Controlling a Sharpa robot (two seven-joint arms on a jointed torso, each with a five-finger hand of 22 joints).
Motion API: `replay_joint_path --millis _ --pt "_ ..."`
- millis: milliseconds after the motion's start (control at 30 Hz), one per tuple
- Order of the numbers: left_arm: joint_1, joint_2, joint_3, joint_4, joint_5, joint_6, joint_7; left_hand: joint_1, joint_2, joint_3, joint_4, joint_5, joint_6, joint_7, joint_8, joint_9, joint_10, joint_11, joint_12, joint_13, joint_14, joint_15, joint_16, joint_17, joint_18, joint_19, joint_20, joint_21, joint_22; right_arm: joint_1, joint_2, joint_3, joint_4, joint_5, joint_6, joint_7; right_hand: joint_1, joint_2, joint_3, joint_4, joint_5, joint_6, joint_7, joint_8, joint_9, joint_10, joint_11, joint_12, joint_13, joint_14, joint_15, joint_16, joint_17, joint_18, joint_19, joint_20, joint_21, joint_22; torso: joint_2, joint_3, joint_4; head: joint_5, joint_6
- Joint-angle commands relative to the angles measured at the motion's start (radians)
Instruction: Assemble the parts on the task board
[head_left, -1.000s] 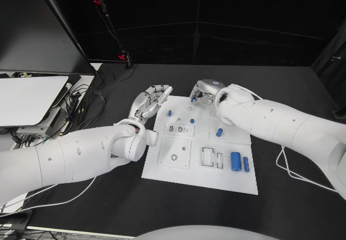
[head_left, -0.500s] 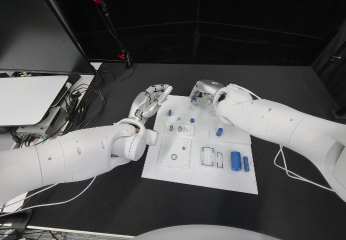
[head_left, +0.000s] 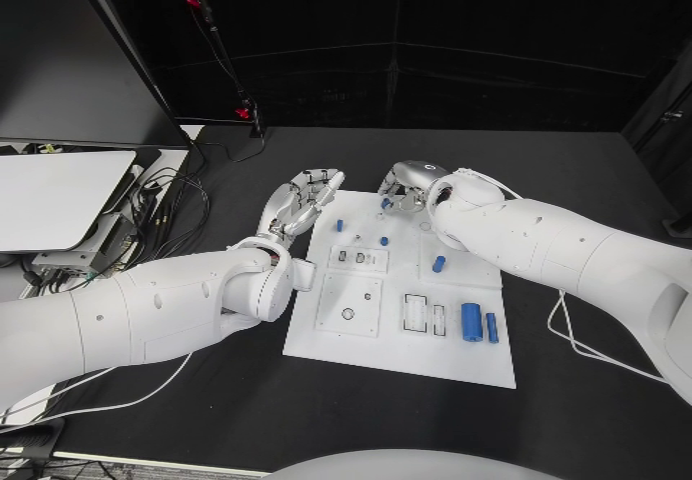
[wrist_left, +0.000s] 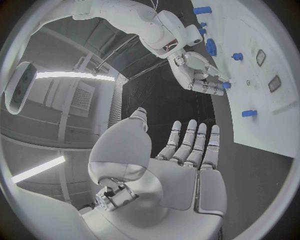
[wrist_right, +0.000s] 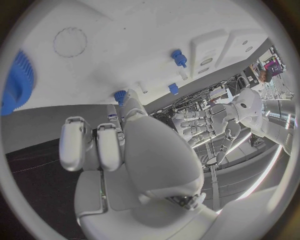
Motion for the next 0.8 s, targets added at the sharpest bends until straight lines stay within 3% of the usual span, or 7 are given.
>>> replay_joint_path --millis 33,233,367,467,633,767,800 --pt "0.002 0.002 0.001 0.000 -0.007 0.011 0.279 0.003 0.010 -0.005 0.000 0.007 0.004 0.154 0.003 -0.001 0.004 0.001 0.005 -0.001 -0.001 0.010 0.006 0.001 0.016 -0.002 0.005 0.004 0.001 0.002 -0.006 0.001 0.009 0.006 -0.037 0.006 -0.055 -0.016 -0.018 0.014 0.002 -0.063 -0.014 -0.006 -0.001 -0.033 0.005 0.004 0.002 0.011 0.010 -0.010 -0.022 0.016 -0.012 0.001 -0.011 -0.017 0.000 -0.0003 -0.0005 -0.001 0.000" --pt "0.002 0.002 0.001 -0.001 -0.007 0.012 0.278 0.003 0.010 -0.006 0.000 0.007 0.004 0.154 0.003 -0.001 0.004 0.001 0.005 -0.001 -0.001 0.010 0.006 0.001 0.016 -0.002 0.005 0.004 0.001 0.002 -0.026 0.001 0.033 0.066 -0.147 0.032 -0.128 -0.056 0.018 0.028 0.002 -0.163 -0.014 -0.006 0.000 -0.049 0.008 0.023 0.007 0.013 0.013 -0.012 -0.020 0.017 -0.011 0.005 -0.016 -0.021 0.000 0.0000 -0.0014 -0.003 -0.003" --pt "0.002 0.003 0.001 -0.002 -0.007 0.013 0.279 0.003 0.010 -0.006 0.000 0.007 0.004 0.154 0.003 -0.002 0.004 0.001 0.005 -0.001 -0.001 0.010 0.006 0.001 0.016 -0.001 0.005 0.005 0.001 0.001 -0.063 0.001 0.078 0.151 -0.259 0.080 -0.129 -0.038 0.043 0.020 0.002 -0.162 0.010 -0.002 0.002 -0.039 0.005 0.040 0.009 0.016 0.011 -0.010 -0.012 0.016 -0.007 0.004 -0.015 -0.018 -0.001 0.0000 -0.0013 -0.009 -0.001" --pt "0.002 0.001 0.001 -0.003 -0.007 0.013 0.279 0.003 0.010 -0.006 0.000 0.007 0.004 0.154 0.003 -0.002 0.004 0.001 0.005 -0.001 -0.001 0.010 0.006 0.001 0.016 -0.001 0.005 0.005 0.001 0.002 -0.110 0.001 0.138 0.241 -0.309 0.120 -0.133 -0.029 0.050 0.014 0.003 -0.108 0.033 0.010 0.009 -0.021 0.000 0.059 0.011 0.013 0.007 -0.016 -0.026 0.021 -0.017 0.001 -0.027 -0.037 -0.003 -0.0016 -0.0053 -0.013 0.003" --pt "0.002 -0.004 0.001 -0.006 -0.007 0.013 0.280 0.004 0.011 -0.006 0.000 0.007 0.003 0.154 0.003 -0.002 0.003 0.001 0.005 -0.001 -0.001 0.010 0.006 0.001 0.016 -0.001 0.005 0.005 0.002 0.016 -0.212 0.001 0.265 0.385 -0.330 0.178 -0.179 -0.030 0.047 0.011 0.011 -0.051 0.073 0.027 0.016 -0.001 -0.009 0.095 0.012 -0.040 0.002 -0.081 -0.169 0.041 -0.090 -0.004 -0.095 -0.135 -0.008 -0.0043 -0.0121 -0.022 0.008" --pt "0.002 -0.005 0.001 -0.009 -0.007 0.013 0.281 0.004 0.011 -0.006 0.000 0.008 0.003 0.154 0.003 -0.002 0.003 0.001 0.005 -0.001 -0.001 0.010 0.006 0.001 0.016 0.000 0.005 0.006 0.003 0.028 -0.317 0.001 0.389 0.505 -0.304 0.208 -0.221 -0.026 0.046 0.004 0.050 -0.043 0.052 0.025 0.015 0.030 -0.014 0.141 0.022 -0.215 0.003 -0.248 -0.490 0.088 -0.295 -0.004 -0.278 -0.367 -0.012 -0.0056 -0.0202 -0.029 0.009" --pt "0.002 -0.005 0.001 -0.009 -0.007 0.013 0.280 0.005 0.011 -0.007 0.000 0.008 0.004 0.154 0.003 -0.002 0.003 0.001 0.005 -0.001 -0.001 0.010 0.006 0.001 0.016 0.000 0.005 0.006 0.003 0.030 -0.344 0.001 0.419 0.535 -0.296 0.213 -0.232 -0.025 0.045 0.003 0.054 -0.045 0.047 0.022 0.014 0.041 -0.017 0.154 0.026 -0.232 0.002 -0.260 -0.512 0.093 -0.320 -0.004 -0.301 -0.389 -0.012 -0.0061 -0.0214 -0.032 0.008"
